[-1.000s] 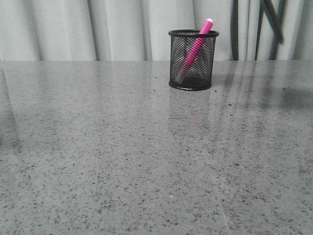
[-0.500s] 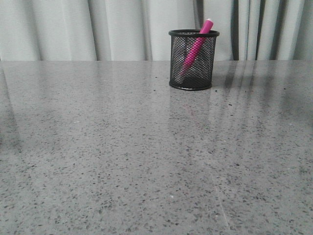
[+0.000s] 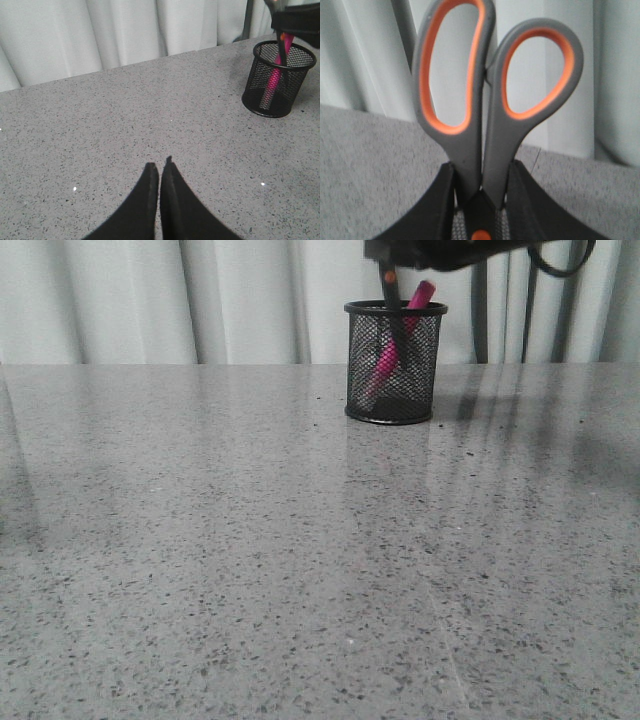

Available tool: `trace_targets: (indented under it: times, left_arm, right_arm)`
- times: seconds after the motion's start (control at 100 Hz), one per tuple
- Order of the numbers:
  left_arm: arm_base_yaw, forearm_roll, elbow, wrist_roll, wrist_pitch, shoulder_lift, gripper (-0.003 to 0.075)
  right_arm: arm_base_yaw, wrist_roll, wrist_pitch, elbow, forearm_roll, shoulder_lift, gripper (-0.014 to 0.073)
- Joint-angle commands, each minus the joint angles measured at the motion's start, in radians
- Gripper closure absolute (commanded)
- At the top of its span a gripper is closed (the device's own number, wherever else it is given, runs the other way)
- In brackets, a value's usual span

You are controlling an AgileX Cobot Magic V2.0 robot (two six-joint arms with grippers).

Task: Put pen and scissors into bin
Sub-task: 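Lower the scissors blades-first into the cup and open the right gripper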

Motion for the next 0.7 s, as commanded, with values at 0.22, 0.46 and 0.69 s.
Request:
trace_targets:
  times: [0.22,0.46,0.69]
  left_arm:
    - [0.004,-0.038,-0.028,-0.008,-0.036,-0.009,0.0739]
    - [0.004,-0.038,-0.028,-0.008,-0.036,-0.009,0.0739]
    - [0.004,-0.038,-0.028,-0.008,-0.036,-0.009,0.0739]
  right_arm:
    - [-0.004,-0.011,-0.164,0.018,-0.009,-0.029,0.0653]
    - [-0.004,-0.011,-0.163,0.018,-0.009,-0.029,0.0406]
    - [-0.004,-0.011,-0.147,0.018,-0.009,-0.035,0.0304]
